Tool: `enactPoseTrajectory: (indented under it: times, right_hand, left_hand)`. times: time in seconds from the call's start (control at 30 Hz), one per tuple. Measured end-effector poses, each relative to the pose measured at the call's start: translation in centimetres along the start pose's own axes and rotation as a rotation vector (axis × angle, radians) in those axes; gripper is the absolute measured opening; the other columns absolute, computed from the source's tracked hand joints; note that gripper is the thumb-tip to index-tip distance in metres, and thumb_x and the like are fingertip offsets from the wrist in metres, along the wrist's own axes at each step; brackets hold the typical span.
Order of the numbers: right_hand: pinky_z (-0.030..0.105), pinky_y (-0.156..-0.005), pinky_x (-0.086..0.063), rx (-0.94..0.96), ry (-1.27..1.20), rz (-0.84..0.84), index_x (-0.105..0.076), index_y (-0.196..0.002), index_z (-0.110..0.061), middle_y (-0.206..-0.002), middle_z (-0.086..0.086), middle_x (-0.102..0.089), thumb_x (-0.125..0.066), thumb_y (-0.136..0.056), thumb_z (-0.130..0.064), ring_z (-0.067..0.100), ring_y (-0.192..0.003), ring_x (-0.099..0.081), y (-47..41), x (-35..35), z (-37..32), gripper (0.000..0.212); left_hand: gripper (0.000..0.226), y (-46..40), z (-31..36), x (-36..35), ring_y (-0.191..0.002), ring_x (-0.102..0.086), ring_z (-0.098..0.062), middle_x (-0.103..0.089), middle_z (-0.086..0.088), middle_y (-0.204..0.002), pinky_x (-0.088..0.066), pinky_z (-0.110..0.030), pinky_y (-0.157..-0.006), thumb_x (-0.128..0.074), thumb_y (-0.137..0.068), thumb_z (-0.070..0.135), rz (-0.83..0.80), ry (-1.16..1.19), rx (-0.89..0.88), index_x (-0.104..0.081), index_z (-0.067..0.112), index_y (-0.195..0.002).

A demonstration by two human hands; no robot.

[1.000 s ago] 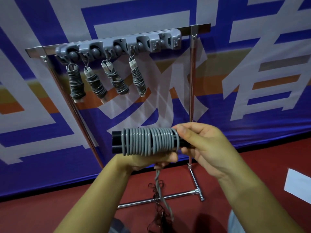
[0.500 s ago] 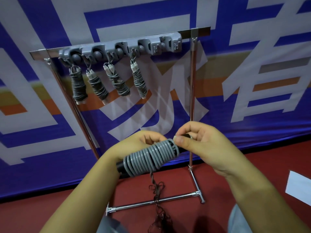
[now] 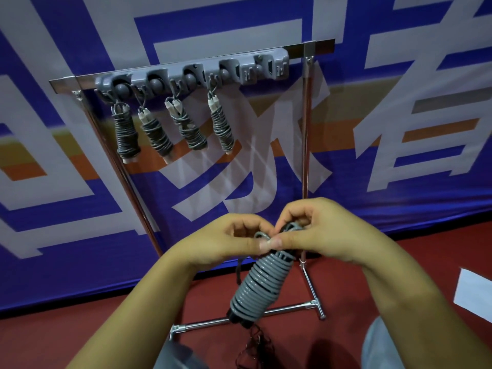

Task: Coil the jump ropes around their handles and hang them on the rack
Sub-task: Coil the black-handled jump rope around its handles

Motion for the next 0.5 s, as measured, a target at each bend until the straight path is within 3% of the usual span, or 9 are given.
enactPoseTrajectory:
  times: [0.13,0.27,0.4,0.5]
  right_hand:
    - [0.023,-0.051,-0.039,-0.028,-0.040,0.039,-0.060,-0.079,-0.015,-0.055,-0.004,-0.057,-0.082,-0.061,-0.038,0.007,-0.051,-0.050,-0.2,0.2,-0.2,0.037]
    - [0.027,-0.049,-0.034,-0.022,-0.199,0.080,-0.058,-0.071,-0.014,-0.054,0.004,-0.051,-0.078,-0.045,-0.048,0.019,-0.053,-0.044,-0.5,0.1,0.1,0.048]
    - [0.021,-0.042,-0.035,0.050,-0.276,0.171,-0.057,-0.062,-0.020,-0.048,-0.002,-0.048,-0.077,-0.048,-0.047,0.010,-0.045,-0.042,-0.7,0.0,-0.1,0.037]
    - [0.025,-0.053,-0.041,0.145,-0.254,0.249,-0.059,-0.062,-0.023,-0.059,0.005,-0.053,-0.078,-0.044,-0.055,0.012,-0.055,-0.047,-1.1,0.1,-0.3,0.041]
  left_hand:
    - [0.011,0.1,0.8,-0.2,-0.090,-0.068,-0.023,-0.072,-0.010,-0.093,-0.052,-0.029,-0.081,-0.066,-0.085,0.005,0.062,-0.009,-0.036,-0.070,0.006,-0.095]
    - [0.012,0.1,1.4,-0.6,-0.088,-0.068,-0.021,-0.072,-0.007,-0.090,-0.053,-0.027,-0.080,-0.069,-0.080,0.004,0.076,-0.001,-0.057,-0.072,0.011,-0.089]
    - [0.009,0.0,2.0,-1.0,-0.077,-0.066,-0.016,-0.069,-0.002,-0.080,-0.051,-0.026,-0.071,-0.070,-0.071,0.022,0.159,0.056,-0.097,-0.072,0.019,-0.080]
    - [0.016,-0.1,2.1,-1.4,-0.069,-0.061,-0.014,-0.065,-0.004,-0.076,-0.049,-0.023,-0.064,-0.067,-0.071,0.030,0.200,0.050,-0.108,-0.067,0.015,-0.078]
Point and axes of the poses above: each hand's wrist, its own y-axis away from the middle knuckle, its own x-axis out of the back of the hand, z = x × y, the point moved 1 cm from there along -y, towards the middle knuckle
